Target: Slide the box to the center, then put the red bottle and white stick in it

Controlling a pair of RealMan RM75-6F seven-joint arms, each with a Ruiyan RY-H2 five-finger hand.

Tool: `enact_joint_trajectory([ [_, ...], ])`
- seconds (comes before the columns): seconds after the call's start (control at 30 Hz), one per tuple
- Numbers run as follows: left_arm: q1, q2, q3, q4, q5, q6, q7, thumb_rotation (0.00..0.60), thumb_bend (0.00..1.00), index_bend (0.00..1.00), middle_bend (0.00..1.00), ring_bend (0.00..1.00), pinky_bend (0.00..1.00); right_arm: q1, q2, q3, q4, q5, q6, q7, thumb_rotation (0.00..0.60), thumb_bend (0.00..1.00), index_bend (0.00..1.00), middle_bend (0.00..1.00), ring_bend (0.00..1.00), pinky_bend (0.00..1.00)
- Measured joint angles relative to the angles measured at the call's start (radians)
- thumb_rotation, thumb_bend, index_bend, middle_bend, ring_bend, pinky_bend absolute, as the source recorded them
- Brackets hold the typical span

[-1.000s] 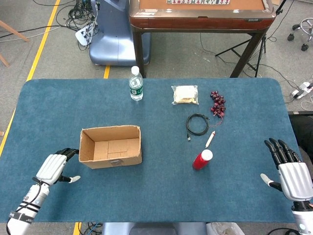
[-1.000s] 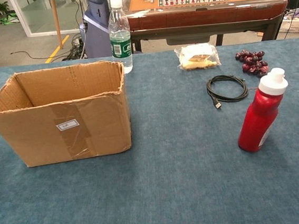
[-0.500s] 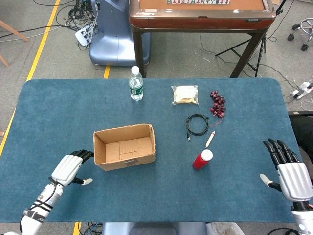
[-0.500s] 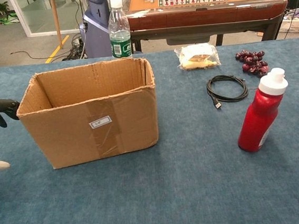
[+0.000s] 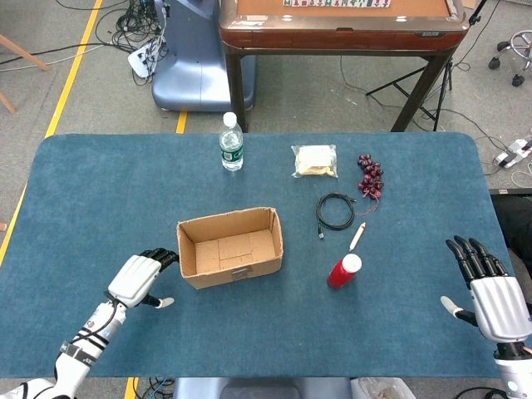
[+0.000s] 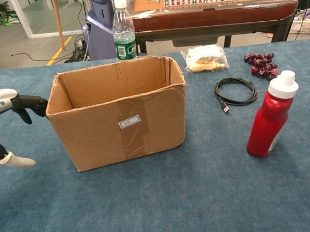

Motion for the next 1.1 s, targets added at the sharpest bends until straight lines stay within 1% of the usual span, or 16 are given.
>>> enact_joint_trajectory([
  [0.17,-0.019,-0.012,-0.004,-0.012,-0.017,-0.009,0.026,0.600,0.00,0.23,0.25,0.19,0.26,-0.001,0.001,-0.001,-0.001,-0.003,0.002,0.000,0.600,0.00,0.10,0.10,0.07,0.25],
  [0.6,-0.077,-0.036,-0.005,-0.037,-0.017,-0.047,0.062,0.600,0.00,0.22,0.24,0.18,0.25,-0.006,0.005,-0.001,-0.003,-0.005,0.008,0.004,0.600,0.00,0.10,0.10,0.07,0.25],
  [0.87,-0.114,-0.058,-0.012,-0.002,-0.015,-0.078,0.035,0.600,0.00,0.21,0.24,0.17,0.24,-0.010,0.012,0.003,-0.005,0.004,0.013,0.011,0.600,0.00,0.10,0.10,0.07,0.25],
  [1.1,-0.141,-0.085,-0.006,0.055,0.018,-0.099,-0.022,0.600,0.00,0.21,0.23,0.17,0.23,-0.017,0.022,0.009,-0.010,0.023,0.020,0.023,0.600,0.00,0.10,0.10,0.07,0.25],
])
